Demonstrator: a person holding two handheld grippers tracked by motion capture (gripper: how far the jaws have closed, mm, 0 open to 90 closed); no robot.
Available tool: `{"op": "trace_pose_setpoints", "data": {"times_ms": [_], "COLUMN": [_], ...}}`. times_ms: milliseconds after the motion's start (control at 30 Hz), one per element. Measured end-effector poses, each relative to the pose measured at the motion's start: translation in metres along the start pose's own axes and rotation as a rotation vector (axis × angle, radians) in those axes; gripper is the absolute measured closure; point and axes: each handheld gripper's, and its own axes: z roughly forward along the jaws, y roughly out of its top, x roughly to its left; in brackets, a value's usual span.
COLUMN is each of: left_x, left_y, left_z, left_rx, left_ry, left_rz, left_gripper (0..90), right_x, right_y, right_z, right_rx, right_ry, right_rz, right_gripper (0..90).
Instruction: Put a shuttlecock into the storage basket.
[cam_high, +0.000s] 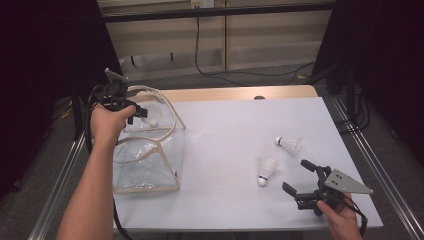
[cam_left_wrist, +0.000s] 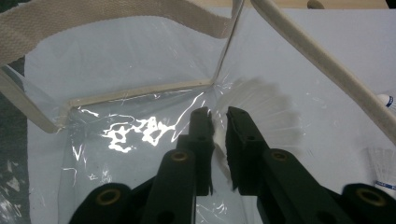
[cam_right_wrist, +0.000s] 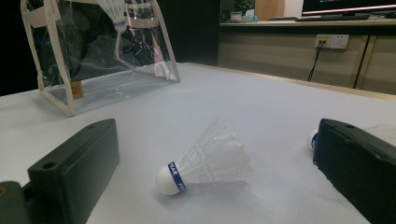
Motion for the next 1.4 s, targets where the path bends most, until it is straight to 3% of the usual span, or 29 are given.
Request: {"op": "trace_pose_setpoints", "data": {"times_ms": [267, 600, 933, 1400], "left_x": [-0.002, -0.009, -0.019, -0.033], "left_y": [0.000, 0.002, 0.003, 0.001], "left_z": [-0.003, -0.013, -0.021, -0.027], "left_rx": [-0.017, -0.027, -0.034, -0.028], "left_ry": [-0.011, -0.044, -0.109, -0.166], "left_rz": [-0.008, 0.017, 0.046, 0.085], "left_gripper": [75.2, 66.9, 59.4, 47.8], "right_x": [0.000, 0.000, 0.000, 0.000], "right_y": [0.000, 0.000, 0.000, 0.000], "right_z": [0.000, 0.000, 0.000, 0.000], "right_rx": [0.000, 0.000, -0.003, -0.003], "right_ry": [-0.002, -0.001, -0.001, -0.001], "right_rz": [0.002, 0.004, 0.001, 0.002], "right_gripper": [0.3, 0.3, 0.3, 0.3]}}
